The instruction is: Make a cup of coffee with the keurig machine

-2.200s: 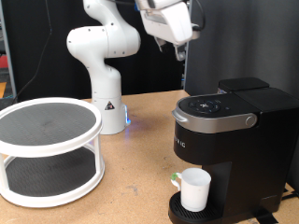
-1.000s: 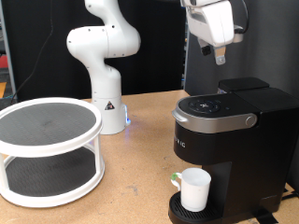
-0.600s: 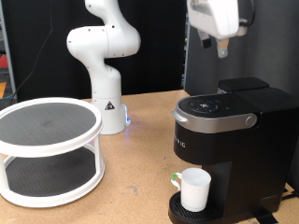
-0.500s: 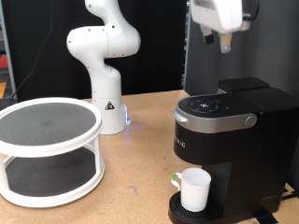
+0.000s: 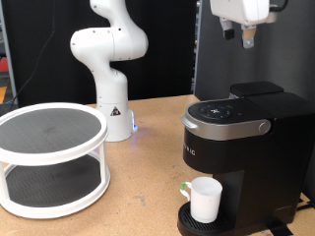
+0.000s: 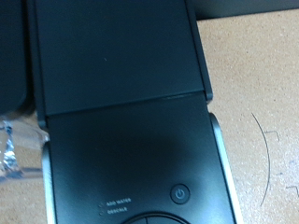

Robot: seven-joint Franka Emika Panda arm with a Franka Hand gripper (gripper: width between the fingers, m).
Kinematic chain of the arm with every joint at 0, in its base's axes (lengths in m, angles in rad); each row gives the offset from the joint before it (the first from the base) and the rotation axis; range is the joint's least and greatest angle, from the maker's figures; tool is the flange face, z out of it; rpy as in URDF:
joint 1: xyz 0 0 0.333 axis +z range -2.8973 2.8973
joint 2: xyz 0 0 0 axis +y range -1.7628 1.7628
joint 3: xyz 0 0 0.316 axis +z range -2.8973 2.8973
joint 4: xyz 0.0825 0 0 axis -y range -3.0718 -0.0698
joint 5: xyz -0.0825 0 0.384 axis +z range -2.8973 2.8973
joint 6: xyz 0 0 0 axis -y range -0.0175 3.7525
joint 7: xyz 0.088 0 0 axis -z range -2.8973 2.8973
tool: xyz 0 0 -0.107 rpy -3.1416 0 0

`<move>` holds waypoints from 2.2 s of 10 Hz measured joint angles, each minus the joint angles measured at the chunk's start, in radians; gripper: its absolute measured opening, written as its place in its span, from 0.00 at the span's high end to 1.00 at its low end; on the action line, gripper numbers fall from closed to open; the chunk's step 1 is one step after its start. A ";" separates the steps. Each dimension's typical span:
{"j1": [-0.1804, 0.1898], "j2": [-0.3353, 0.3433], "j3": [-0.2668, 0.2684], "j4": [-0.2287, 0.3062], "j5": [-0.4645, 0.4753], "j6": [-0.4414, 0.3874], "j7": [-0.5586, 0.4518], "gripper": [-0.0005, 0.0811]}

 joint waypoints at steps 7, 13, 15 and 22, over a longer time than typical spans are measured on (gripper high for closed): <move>0.001 0.062 0.005 -0.071 -0.075 0.105 -0.056 0.01; 0.002 0.063 0.015 -0.209 -0.114 0.228 -0.076 0.41; 0.002 0.063 0.019 -0.257 -0.114 0.316 -0.058 0.59; 0.002 0.056 0.027 -0.293 -0.109 0.396 -0.035 0.99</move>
